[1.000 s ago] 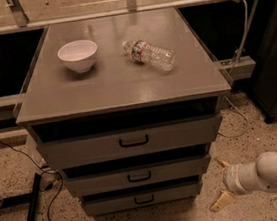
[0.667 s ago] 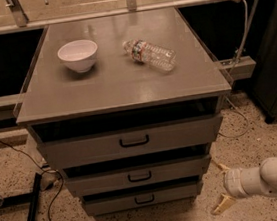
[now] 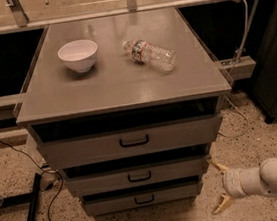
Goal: Open bottom drawer
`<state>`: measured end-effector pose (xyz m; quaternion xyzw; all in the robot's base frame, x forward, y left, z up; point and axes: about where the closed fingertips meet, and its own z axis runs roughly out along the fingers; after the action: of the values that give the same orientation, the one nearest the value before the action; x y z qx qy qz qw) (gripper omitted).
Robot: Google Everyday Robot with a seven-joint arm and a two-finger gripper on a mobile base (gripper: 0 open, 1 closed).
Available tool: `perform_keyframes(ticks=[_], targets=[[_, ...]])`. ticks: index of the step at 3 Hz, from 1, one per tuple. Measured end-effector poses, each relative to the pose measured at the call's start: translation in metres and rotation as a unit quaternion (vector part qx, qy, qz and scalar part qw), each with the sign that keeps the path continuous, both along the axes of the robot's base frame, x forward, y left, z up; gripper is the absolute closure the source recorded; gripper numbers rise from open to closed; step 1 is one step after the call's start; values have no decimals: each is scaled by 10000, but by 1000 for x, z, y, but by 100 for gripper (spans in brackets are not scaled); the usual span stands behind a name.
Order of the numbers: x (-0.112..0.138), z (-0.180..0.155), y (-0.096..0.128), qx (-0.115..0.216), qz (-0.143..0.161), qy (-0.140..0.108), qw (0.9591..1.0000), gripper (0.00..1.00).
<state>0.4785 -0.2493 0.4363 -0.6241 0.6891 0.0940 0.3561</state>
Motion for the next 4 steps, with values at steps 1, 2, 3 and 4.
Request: perform_keyframes(ticks=[1,2,3,4], targets=[[-6,-34,10,-69,22,154,9999,0],[-14,-94,23,-274,170,339,9989,0],[-18,-139,38,-385,396,427,9976,0],[-15,-164,59,-390,662,330,9965,0]])
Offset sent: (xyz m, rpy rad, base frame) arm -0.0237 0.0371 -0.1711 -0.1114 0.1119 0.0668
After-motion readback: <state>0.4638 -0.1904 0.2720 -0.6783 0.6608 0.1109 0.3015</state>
